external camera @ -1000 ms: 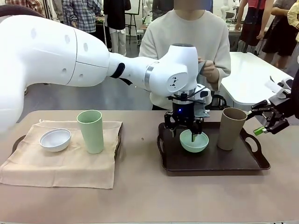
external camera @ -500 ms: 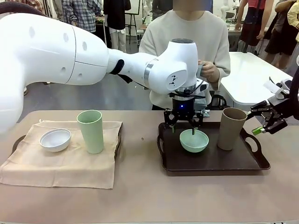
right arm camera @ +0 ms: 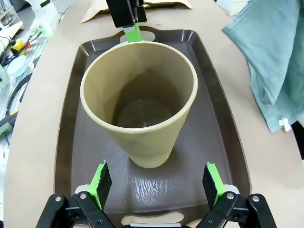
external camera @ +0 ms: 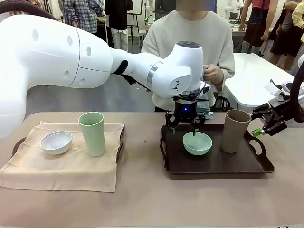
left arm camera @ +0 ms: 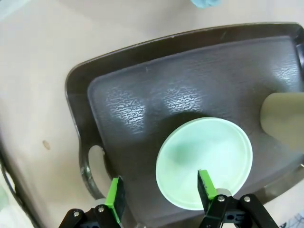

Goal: Set up a tray with a mat and arrange the tableware.
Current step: Pick up the Picnic Bowl and Reusable plastic cup from the Handle tray in front of the human's position and hold them in the air.

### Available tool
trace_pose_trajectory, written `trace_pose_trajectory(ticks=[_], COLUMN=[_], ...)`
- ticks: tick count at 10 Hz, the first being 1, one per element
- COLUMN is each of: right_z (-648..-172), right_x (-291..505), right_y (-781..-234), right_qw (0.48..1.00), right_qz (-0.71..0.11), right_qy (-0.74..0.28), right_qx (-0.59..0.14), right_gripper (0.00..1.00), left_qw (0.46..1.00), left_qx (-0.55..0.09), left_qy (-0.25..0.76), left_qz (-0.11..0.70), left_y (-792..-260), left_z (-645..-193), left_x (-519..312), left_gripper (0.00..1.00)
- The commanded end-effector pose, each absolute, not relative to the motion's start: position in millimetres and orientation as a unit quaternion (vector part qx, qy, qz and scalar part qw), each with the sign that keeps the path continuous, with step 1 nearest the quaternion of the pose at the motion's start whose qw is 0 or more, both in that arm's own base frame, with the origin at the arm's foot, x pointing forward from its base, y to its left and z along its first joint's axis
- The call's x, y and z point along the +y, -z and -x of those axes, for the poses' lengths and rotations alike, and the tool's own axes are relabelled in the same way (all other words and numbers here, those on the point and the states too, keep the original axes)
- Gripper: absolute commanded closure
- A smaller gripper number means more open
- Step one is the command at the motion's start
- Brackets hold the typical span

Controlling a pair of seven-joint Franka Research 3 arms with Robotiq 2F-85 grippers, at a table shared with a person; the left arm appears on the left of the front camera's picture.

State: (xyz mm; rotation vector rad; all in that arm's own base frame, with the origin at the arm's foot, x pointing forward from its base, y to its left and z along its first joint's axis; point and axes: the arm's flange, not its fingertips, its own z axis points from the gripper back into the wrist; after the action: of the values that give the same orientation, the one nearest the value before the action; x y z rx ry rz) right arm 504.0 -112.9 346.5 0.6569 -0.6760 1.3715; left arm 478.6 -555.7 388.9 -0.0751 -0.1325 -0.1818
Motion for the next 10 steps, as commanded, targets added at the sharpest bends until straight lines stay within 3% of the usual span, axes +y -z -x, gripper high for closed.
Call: trace_pose_trajectory(ticks=[1, 2, 6, 10], right_z=[-503.8, -502.9, -516.9, -517.0], right_x=[-112.7, -105.6, -97.7, -85.1], right_y=[-345.4, -340.5, -313.1, -293.4], right_qw=[0.674, 0.661, 0.693, 0.68], right_qz=[-0.292, -0.31, -0.318, -0.307], right_qy=[-0.609, -0.616, -0.575, -0.595], right_qx=[-0.3, -0.297, -0.296, -0.3], right_gripper=[0.0, 0.0, 0.0, 0.0], left_qw=[0.993, 0.993, 0.991, 0.991], left_qx=[-0.066, -0.069, -0.123, -0.123], left_qy=[0.089, 0.08, 0.035, 0.033], left_qz=[0.037, 0.051, 0.043, 0.042], left_y=[-389.1, -379.7, -376.4, -367.4], left_z=[-478.9, -482.2, -484.8, -487.3], left_x=[-555.4, -556.3, -556.7, -559.4], left_gripper=[0.2, 0.2, 0.2, 0.2])
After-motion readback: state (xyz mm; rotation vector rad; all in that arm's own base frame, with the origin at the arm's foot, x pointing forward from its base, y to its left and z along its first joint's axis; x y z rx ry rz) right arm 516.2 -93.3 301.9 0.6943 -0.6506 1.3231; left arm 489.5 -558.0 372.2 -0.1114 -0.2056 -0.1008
